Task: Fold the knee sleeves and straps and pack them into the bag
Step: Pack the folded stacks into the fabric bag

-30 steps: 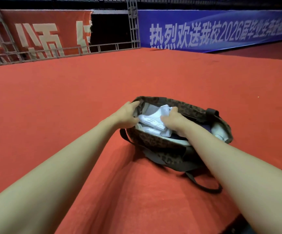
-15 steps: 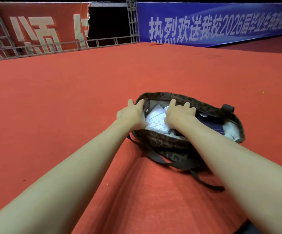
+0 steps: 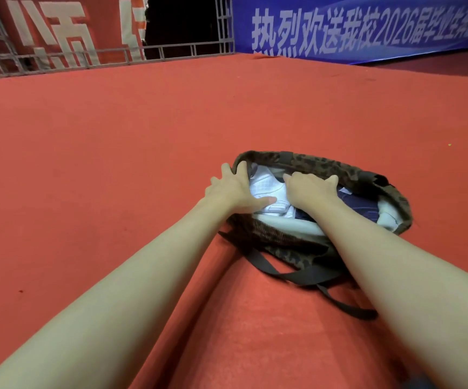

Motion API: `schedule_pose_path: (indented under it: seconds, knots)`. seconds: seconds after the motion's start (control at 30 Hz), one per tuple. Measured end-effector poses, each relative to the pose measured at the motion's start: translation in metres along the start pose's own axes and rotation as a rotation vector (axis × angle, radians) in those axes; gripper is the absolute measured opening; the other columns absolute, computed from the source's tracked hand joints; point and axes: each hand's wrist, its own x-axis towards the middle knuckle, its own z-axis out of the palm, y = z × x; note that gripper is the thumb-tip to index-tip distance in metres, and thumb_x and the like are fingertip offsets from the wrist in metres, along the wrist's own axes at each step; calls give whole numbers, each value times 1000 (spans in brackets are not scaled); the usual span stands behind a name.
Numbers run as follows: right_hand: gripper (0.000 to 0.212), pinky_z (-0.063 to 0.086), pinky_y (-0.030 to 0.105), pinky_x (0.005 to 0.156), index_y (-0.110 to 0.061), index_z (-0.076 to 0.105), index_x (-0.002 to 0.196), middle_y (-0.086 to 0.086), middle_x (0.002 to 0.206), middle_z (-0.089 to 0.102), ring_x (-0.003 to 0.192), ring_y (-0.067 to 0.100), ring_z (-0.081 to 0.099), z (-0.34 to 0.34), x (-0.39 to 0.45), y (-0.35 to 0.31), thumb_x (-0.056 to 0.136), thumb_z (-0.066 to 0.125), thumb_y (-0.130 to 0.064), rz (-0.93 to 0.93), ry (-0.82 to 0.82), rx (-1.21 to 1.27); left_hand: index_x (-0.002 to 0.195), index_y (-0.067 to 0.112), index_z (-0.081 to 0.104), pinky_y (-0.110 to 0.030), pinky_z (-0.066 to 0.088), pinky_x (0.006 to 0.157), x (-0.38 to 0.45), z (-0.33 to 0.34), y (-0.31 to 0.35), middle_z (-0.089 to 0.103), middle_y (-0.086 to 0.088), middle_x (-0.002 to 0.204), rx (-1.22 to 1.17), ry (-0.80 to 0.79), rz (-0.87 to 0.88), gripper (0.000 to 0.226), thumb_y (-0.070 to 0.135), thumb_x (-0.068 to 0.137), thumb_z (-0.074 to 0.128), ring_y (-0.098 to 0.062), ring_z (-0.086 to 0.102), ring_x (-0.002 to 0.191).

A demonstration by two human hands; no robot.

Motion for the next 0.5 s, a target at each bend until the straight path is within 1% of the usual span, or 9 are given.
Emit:
schedule_pose_path:
  seconds: [0.07,0.1,0.13,0.17,0.23,0.3,0.33,0.4,0.5]
  knots:
    - [43,22,57,99,-24,53,134,1,116,64,94,30,57,13,4,0,105,22,-26,26,37,-15,161,27,9,-53,40,104,0,8,0,18,-10,161,49,10,-26,114,83,78,64,-45,34,140]
    - [41,22,56,100,-21,54,130,2,111,65,90,31,56,16,4,-1,107,21,-30,34,41,-10,161,27,9,-53,41,103,-1,12,-1,18,-9,161,71,18,-30,114,83,79,62,-44,33,140]
    - [40,22,55,101,-18,53,128,4,111,66,93,32,58,17,4,-3,108,21,-33,43,46,0,161,27,9,-53,41,103,-4,14,-1,19,-9,161,86,25,-30,113,84,79,61,-43,33,141]
    - [41,23,54,102,-16,53,127,7,117,66,101,32,60,15,2,-4,110,21,-36,52,50,12,161,27,10,-54,41,104,-5,14,-1,19,-9,161,93,29,-31,113,85,78,60,-43,32,141]
    - [45,26,53,105,-13,51,131,12,134,60,120,34,57,12,-5,-7,112,21,-38,66,76,16,161,27,10,-53,41,105,-7,12,0,19,-8,161,84,20,-42,113,84,78,62,-42,32,142]
    - [46,30,52,104,-10,51,133,15,139,57,126,37,53,9,-13,-8,113,21,-38,54,109,5,159,26,16,-53,42,102,-12,8,1,25,-9,157,49,34,-32,108,80,79,65,-42,37,139]
    - [46,31,51,103,-10,51,132,15,139,57,126,38,53,6,-17,-8,113,21,-38,51,116,16,156,25,21,-52,43,100,-15,6,1,30,-9,153,29,55,-18,102,77,80,66,-42,41,135]
    - [43,30,51,105,-9,50,133,16,139,56,129,38,50,-5,-25,-9,112,26,-38,58,64,60,149,23,30,-51,45,95,-22,-2,-2,37,-10,144,12,80,1,85,67,85,67,-42,49,127]
    - [36,34,49,107,-3,45,135,21,142,51,132,39,47,-22,-43,-9,106,39,-23,27,17,97,142,24,44,-50,49,96,-37,-26,-9,46,-10,129,3,73,40,58,47,90,56,-40,55,120]
